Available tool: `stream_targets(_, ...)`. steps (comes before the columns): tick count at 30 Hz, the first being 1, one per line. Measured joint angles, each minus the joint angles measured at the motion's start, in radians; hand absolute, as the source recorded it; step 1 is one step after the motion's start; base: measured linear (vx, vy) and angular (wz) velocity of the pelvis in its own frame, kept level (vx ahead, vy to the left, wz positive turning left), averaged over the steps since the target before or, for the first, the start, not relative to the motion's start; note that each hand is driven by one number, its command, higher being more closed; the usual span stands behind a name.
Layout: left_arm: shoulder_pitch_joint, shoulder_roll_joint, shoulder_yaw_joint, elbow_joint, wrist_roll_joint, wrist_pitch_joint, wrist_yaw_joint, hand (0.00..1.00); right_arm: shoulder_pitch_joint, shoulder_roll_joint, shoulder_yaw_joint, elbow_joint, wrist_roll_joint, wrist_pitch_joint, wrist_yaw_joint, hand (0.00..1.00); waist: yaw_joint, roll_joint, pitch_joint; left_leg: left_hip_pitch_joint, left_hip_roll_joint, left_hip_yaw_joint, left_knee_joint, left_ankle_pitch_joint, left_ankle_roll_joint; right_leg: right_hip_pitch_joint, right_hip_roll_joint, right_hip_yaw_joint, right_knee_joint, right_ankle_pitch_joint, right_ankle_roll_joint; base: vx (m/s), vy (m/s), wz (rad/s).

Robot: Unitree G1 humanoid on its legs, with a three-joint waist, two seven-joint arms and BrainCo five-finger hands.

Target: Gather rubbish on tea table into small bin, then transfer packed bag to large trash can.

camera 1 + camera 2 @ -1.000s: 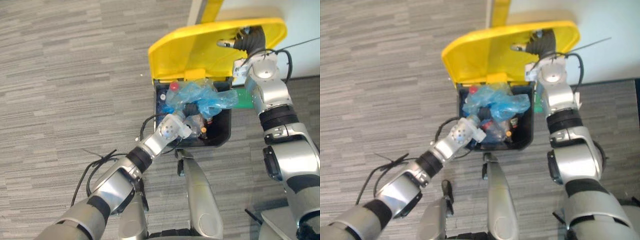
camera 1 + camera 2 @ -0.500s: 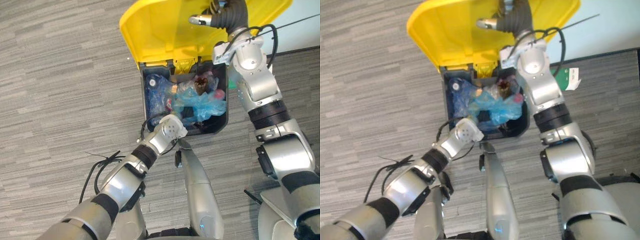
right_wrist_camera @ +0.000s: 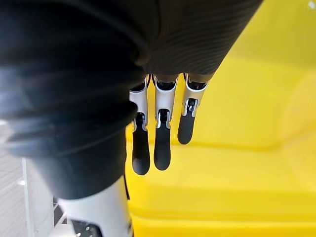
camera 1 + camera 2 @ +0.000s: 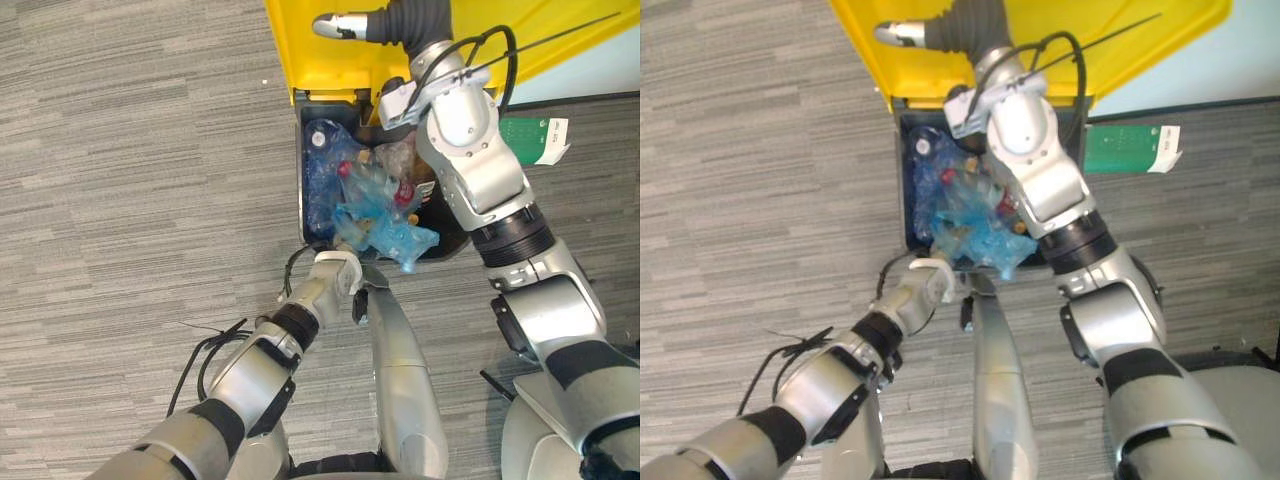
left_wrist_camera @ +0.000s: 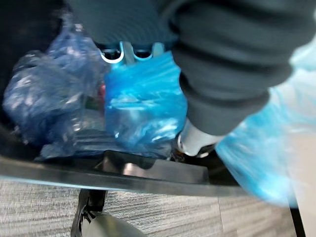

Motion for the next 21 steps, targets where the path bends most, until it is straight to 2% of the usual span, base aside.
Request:
stream_targets(3,0.001,0.0,-0.021,-0.005,0.047,0.003,-0.011,0.0,0.01,0.0,0.0,0.0,-0.002,0.0,0.001,0.0,-0.002,0.0,0.0,0.011,-0.008,-0.003,0.0,0.0,0.001,0.0,-0.013,0.002,0.027,-0.014,0.017,0.03,0.005,0.07)
stream_targets(6,0.002,0.0,-0.041,-0.037,0.073,0.013,-0.012,0.0,0.015,0.0,-0.001,0.0,-0.031,0.0,0.003,0.0,-0.002,0.0,0.0,0.016,-0.01,-0.009,0.002,0.001,0.0,0.008,-0.017,-0.001,0.03,-0.016,0.019,0.01,-0.008,0.06)
stream_targets(11,0.001,-0.001,-0.048,-0.066,0.071,0.02,-0.009,0.0,0.084,0.002,-0.016,0.0,-0.041,0.006,0.014,0.0,-0.001,0.0,-0.001,0.059,-0.01,-0.016,-0.008,0.003,-0.002,0.053,-0.021,-0.008,0.032,-0.022,0.021,0.0,-0.002,0.04)
stream_targets(13,0.001,-0.001,-0.046,-0.105,0.047,0.023,0.007,0.0,0.137,0.011,-0.078,0.0,-0.079,0.007,0.018,0.0,0.001,0.0,-0.001,0.089,-0.02,-0.03,-0.042,0.017,-0.008,0.081,-0.036,-0.021,0.032,-0.029,0.022,0.02,-0.02,0.26)
stream_targets(16,0.002,0.0,-0.039,-0.169,0.01,0.031,0.021,0.0,0.186,0.015,-0.129,0.0,-0.08,0.007,0.019,0.0,0.008,0.0,-0.002,0.125,-0.033,-0.043,-0.089,0.043,-0.006,0.114,-0.052,-0.037,0.027,-0.037,0.02,0.03,-0.022,0.23)
stream_targets(21,0.027,0.006,-0.021,-0.406,-0.106,0.037,0.038,0.0,0.386,0.021,-0.243,-0.072,-0.121,0.008,0.022,0.0,0.048,0.001,-0.003,0.22,-0.051,-0.077,-0.195,0.102,0.004,0.205,-0.079,-0.078,0.009,-0.051,0.025,0.05,-0.017,0.26)
